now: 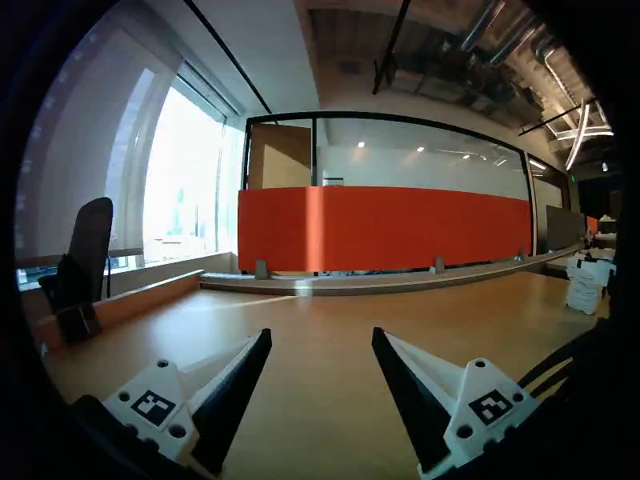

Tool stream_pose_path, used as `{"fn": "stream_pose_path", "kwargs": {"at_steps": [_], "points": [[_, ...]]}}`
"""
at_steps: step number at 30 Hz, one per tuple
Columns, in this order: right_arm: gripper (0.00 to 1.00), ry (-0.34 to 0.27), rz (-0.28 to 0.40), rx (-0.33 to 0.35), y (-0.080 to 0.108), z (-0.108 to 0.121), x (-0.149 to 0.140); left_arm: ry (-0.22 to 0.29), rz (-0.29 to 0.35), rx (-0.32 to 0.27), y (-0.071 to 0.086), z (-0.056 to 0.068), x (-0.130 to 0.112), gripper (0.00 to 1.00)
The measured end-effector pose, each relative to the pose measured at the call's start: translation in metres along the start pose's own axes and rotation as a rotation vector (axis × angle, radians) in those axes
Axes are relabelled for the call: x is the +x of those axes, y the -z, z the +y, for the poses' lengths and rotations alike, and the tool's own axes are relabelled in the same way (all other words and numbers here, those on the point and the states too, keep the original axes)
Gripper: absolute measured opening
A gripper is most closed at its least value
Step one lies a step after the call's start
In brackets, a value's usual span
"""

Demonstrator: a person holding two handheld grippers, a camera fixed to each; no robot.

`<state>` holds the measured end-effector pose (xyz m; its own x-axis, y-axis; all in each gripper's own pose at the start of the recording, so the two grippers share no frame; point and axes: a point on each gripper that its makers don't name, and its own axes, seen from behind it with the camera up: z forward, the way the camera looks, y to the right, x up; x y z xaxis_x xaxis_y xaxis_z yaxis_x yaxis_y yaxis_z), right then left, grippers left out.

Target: Fold towel

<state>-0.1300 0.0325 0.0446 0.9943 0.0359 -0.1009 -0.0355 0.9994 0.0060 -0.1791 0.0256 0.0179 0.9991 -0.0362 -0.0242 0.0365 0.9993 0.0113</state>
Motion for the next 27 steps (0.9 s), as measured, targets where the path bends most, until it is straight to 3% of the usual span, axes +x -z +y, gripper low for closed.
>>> {"fn": "stream_pose_path", "kwargs": {"at_steps": [27], "points": [[1.00,0.020,-0.047,0.026,-0.002,-0.012,-0.009,0.000,0.000,0.000,0.000,0.000,0.000,0.93]]}}
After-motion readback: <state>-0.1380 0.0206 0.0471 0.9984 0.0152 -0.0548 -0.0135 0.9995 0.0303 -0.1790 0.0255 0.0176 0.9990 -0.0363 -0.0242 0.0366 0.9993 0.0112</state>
